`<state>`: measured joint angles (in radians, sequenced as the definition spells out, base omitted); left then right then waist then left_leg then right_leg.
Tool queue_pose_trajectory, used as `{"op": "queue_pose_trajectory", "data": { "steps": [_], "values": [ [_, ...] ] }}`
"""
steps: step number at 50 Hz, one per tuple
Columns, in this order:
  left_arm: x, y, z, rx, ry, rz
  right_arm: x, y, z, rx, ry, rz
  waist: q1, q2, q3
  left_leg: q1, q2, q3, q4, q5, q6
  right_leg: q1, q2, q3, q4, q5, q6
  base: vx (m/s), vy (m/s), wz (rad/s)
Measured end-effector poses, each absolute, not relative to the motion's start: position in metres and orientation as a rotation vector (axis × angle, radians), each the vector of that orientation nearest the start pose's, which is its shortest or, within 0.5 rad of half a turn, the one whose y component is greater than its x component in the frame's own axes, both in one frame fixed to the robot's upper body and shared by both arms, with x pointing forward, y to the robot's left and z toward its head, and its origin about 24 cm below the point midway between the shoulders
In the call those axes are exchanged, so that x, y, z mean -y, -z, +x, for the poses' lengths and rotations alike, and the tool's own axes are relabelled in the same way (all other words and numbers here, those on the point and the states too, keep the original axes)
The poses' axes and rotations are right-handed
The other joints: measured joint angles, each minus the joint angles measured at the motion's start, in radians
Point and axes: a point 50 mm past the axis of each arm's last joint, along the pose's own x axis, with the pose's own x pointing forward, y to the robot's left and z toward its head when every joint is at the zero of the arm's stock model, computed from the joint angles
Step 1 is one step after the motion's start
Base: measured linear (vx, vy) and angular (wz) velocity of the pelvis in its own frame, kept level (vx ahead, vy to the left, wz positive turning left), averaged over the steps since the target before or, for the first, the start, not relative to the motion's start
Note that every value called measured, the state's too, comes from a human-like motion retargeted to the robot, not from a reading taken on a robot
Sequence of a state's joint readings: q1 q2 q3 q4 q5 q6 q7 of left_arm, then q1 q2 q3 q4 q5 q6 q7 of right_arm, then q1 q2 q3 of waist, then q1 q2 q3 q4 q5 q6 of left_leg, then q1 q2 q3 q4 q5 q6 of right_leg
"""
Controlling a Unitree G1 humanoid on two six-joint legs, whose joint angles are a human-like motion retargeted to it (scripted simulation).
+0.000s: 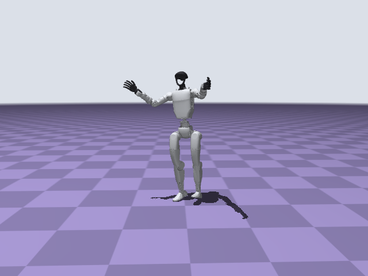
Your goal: In place motions
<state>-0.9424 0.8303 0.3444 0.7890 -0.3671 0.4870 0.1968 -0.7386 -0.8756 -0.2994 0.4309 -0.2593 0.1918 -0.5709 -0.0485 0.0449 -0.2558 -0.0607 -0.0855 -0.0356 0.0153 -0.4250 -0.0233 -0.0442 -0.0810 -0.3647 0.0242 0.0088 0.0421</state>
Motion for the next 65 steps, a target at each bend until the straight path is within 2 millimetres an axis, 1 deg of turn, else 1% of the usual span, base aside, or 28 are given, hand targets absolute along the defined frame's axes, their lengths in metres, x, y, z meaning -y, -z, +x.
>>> {"op": "queue_pose_trajectory", "data": {
  "steps": [2, 4, 6, 8, 9, 13, 16, 18, 20, 23, 25, 27, 28, 32, 35, 38, 40, 42, 43, 45, 47, 49, 50, 52, 55, 58, 62, 65],
  "values": [
    [-0.389, -0.236, 0.331, 0.048, -0.656, -0.266, 0.387, -0.285, 0.287, 0.379, 1.122, -0.597, -0.001, -0.002, 0.003, 0.0, -0.001, -0.001, 0.0, 0.0, 0.0, 0.001, -0.001, -0.001, 0.0, -0.001, 0.0, 0.0, 0.0, 0.0],
    [-0.402, -0.25, 0.317, 0.232, -0.826, -0.259, 0.385, -0.283, 0.289, 0.38, 1.079, -0.528, -0.001, -0.004, 0.008, 0.001, -0.002, -0.001, 0.0, 0.0, 0.0, 0.002, -0.001, -0.001, 0.0, -0.001, -0.001, 0.0, 0.0, 0.0],
    [-0.412, -0.272, 0.296, 0.428, -1.042, -0.103, 0.378, -0.292, 0.287, 0.455, 1.081, -0.523, -0.001, -0.006, 0.013, 0.002, -0.003, -0.001, 0.0, 0.0, -0.001, 0.002, -0.002, -0.001, -0.001, 0.0, -0.001, 0.0, 0.0, 0.0],
    [-0.408, -0.295, 0.28, 0.59, -1.172, 0.1, 0.365, -0.309, 0.282, 0.581, 1.108, -0.58, -0.001, -0.008, 0.017, 0.001, -0.003, -0.001, 0.0, 0.001, -0.001, 0.002, -0.002, -0.002, -0.001, 0.0, -0.002, 0.0, 0.0, 0.0],
    [-0.402, -0.307, 0.276, 0.662, -1.186, 0.196, 0.357, -0.32, 0.277, 0.656, 1.119, -0.625, -0.001, -0.009, 0.021, 0.001, -0.003, -0.001, 0.0, 0.001, -0.001, 0.002, -0.002, -0.002, -0.001, 0.0, -0.002, 0.0, 0.0, 0.0],
    [-0.359, -0.359, 0.267, 0.931, -1.054, 0.584, 0.313, -0.366, 0.254, 1.02, 1.129, -0.858, -0.003, -0.01, 0.03, -0.003, -0.002, -0.006, -0.001, 0.004, -0.002, 0.001, -0.002, -0.006, -0.001, 0.001, -0.001, 0.0, 0.0, 0.0],
    [-0.32, -0.394, 0.256, 1.074, -0.948, 1.05, 0.268, -0.392, 0.228, 1.387, 1.103, -1.085, -0.001, -0.011, 0.025, -0.01, -0.002, -0.008, -0.001, 0.006, -0.003, -0.003, -0.002, -0.009, -0.003, 0.001, -0.001, 0.0, 0.0, 0.0],
    [-0.293, -0.413, 0.245, 1.146, -0.975, 1.382, 0.235, -0.401, 0.209, 1.667, 1.076, -1.254, -0.001, -0.011, 0.022, -0.013, -0.002, -0.011, -0.001, 0.007, -0.003, -0.004, -0.002, -0.011, -0.004, 0.0, -0.001, 0.0, 0.0, 0.0],
    [-0.267, -0.424, 0.236, 1.218, -1.075, 1.658, 0.205, -0.403, 0.191, 1.944, 1.072, -1.418, 0.0, -0.011, 0.019, -0.012, -0.003, -0.012, -0.001, 0.007, -0.003, -0.002, -0.002, -0.013, -0.004, -0.001, -0.001, 0.0, 0.0, 0.0],
    [-0.235, -0.434, 0.225, 1.386, -1.23, 1.865, 0.177, -0.399, 0.171, 2.257, 1.08, -1.463, 0.004, -0.013, 0.021, -0.006, -0.003, -0.012, 0.001, 0.005, -0.003, 0.005, -0.001, -0.013, -0.003, -0.003, -0.002, 0.0, 0.0, 0.0],
    [-0.222, -0.433, 0.226, 1.463, -1.218, 1.892, 0.17, -0.396, 0.171, 2.312, 1.027, -1.432, 0.006, -0.016, 0.026, 0.001, -0.003, -0.012, 0.002, 0.004, -0.002, 0.011, 0.0, -0.013, -0.002, -0.004, -0.002, 0.0, 0.0, 0.0],
    [-0.228, -0.429, 0.236, 1.404, -1.152, 1.797, 0.175, -0.396, 0.178, 2.237, 1.002, -1.418, 0.007, -0.017, 0.032, 0.007, -0.003, -0.01, 0.002, 0.003, -0.002, 0.015, 0.0, -0.011, -0.001, -0.004, -0.003, 0.0, 0.0, 0.0],
    [-0.236, -0.427, 0.242, 1.332, -1.133, 1.722, 0.181, -0.397, 0.183, 2.171, 1.018, -1.418, 0.007, -0.017, 0.034, 0.008, -0.003, -0.008, 0.002, 0.003, -0.002, 0.016, 0.0, -0.01, 0.0, -0.004, -0.003, 0.0, 0.0, 0.0],
    [-0.291, -0.412, 0.258, 0.925, -1.136, 1.433, 0.227, -0.397, 0.205, 1.79, 1.183, -1.405, 0.008, -0.018, 0.027, 0.003, -0.004, -0.007, 0.001, 0.003, -0.002, 0.012, -0.002, -0.01, -0.003, -0.003, -0.003, 0.0, 0.0, 0.0],
    [-0.336, -0.383, 0.271, 0.606, -1.152, 1.224, 0.27, -0.383, 0.223, 1.47, 1.274, -1.333, 0.009, -0.019, 0.014, -0.003, -0.006, -0.008, 0.0, 0.004, -0.003, 0.007, -0.003, -0.011, -0.005, -0.002, -0.002, 0.0, 0.0, 0.0],
    [-0.37, -0.342, 0.287, 0.34, -1.1, 0.983, 0.311, -0.36, 0.24, 1.157, 1.335, -1.172, 0.012, -0.021, 0.004, -0.004, -0.007, -0.008, 0.001, 0.003, -0.002, 0.007, -0.003, -0.011, -0.005, -0.003, -0.003, 0.0, 0.0, 0.0],
    [-0.383, -0.311, 0.299, 0.202, -1.005, 0.754, 0.335, -0.339, 0.25, 0.952, 1.354, -1.012, 0.013, -0.022, 0.003, 0.0, -0.007, -0.008, 0.002, 0.002, -0.002, 0.011, -0.003, -0.011, -0.004, -0.005, -0.003, 0.0, 0.0, 0.0],
    [-0.382, -0.287, 0.312, 0.161, -0.868, 0.477, 0.35, -0.32, 0.259, 0.799, 1.327, -0.82, 0.013, -0.021, 0.005, 0.005, -0.007, -0.009, 0.002, 0.001, -0.001, 0.016, -0.002, -0.011, -0.003, -0.006, -0.003, 0.0, 0.0, 0.0],
    [-0.379, -0.282, 0.316, 0.181, -0.799, 0.348, 0.354, -0.311, 0.263, 0.746, 1.3, -0.717, 0.013, -0.021, 0.007, 0.008, -0.007, -0.008, 0.002, 0.001, -0.001, 0.018, -0.001, -0.011, -0.003, -0.006, -0.003, 0.0, 0.0, 0.0],
    [-0.377, -0.286, 0.317, 0.3, -0.72, 0.233, 0.356, -0.297, 0.271, 0.701, 1.221, -0.5, 0.014, -0.024, 0.012, 0.013, -0.008, -0.007, 0.002, 0.0, -0.001, 0.023, -0.001, -0.01, -0.003, -0.006, -0.004, 0.0, 0.0, 0.0],
    [-0.378, -0.3, 0.307, 0.461, -0.813, 0.263, 0.35, -0.294, 0.276, 0.755, 1.115, -0.291, 0.016, -0.025, 0.017, 0.016, -0.008, -0.006, 0.002, 0.0, -0.001, 0.025, -0.001, -0.01, -0.003, -0.006, -0.004, 0.0, 0.0, 0.0],
    [-0.376, -0.317, 0.296, 0.577, -0.917, 0.415, 0.341, -0.301, 0.273, 0.873, 1.022, -0.155, 0.015, -0.024, 0.019, 0.014, -0.008, -0.006, 0.002, 0.0, -0.001, 0.024, -0.002, -0.01, -0.003, -0.006, -0.004, 0.0, 0.0, 0.0],
    [-0.375, -0.325, 0.291, 0.618, -0.968, 0.506, 0.336, -0.305, 0.271, 0.939, 0.994, -0.115, 0.014, -0.023, 0.019, 0.013, -0.008, -0.006, 0.002, 0.0, -0.001, 0.023, -0.001, -0.01, -0.003, -0.006, -0.004, 0.0, 0.0, 0.0],
    [-0.366, -0.344, 0.283, 0.698, -1.016, 0.692, 0.324, -0.317, 0.265, 1.048, 1.005, -0.179, 0.011, -0.02, 0.02, 0.011, -0.008, -0.007, 0.002, 0.001, -0.001, 0.021, -0.001, -0.01, -0.003, -0.006, -0.004, 0.0, 0.0, 0.0],
    [-0.338, -0.371, 0.276, 0.86, -0.999, 0.912, 0.302, -0.339, 0.257, 1.158, 1.012, -0.441, 0.007, -0.015, 0.021, 0.007, -0.007, -0.007, 0.001, 0.002, -0.001, 0.017, -0.001, -0.011, -0.003, -0.004, -0.004, 0.0, 0.0, 0.0],
    [-0.299, -0.395, 0.271, 1.042, -0.883, 1.134, 0.27, -0.363, 0.243, 1.324, 0.934, -0.746, 0.005, -0.011, 0.019, 0.002, -0.006, -0.005, 0.001, 0.002, -0.002, 0.013, -0.002, -0.01, -0.004, -0.003, -0.003, 0.0, 0.0, 0.0],
    [-0.245, -0.415, 0.257, 1.287, -0.768, 1.516, 0.217, -0.382, 0.218, 1.674, 0.879, -1.154, 0.006, -0.007, 0.021, 0.002, -0.006, -0.002, 0.001, 0.002, -0.002, 0.011, -0.002, -0.008, -0.004, -0.002, -0.004, 0.0, 0.0, 0.0],
    [-0.216, -0.423, 0.24, 1.461, -0.817, 1.791, 0.189, -0.387, 0.193, 1.977, 0.974, -1.4, 0.006, -0.004, 0.028, 0.003, -0.006, -0.001, 0.002, 0.002, -0.002, 0.011, -0.002, -0.007, -0.003, -0.002, -0.004, 0.0, 0.0, 0.0]
  ]
}}
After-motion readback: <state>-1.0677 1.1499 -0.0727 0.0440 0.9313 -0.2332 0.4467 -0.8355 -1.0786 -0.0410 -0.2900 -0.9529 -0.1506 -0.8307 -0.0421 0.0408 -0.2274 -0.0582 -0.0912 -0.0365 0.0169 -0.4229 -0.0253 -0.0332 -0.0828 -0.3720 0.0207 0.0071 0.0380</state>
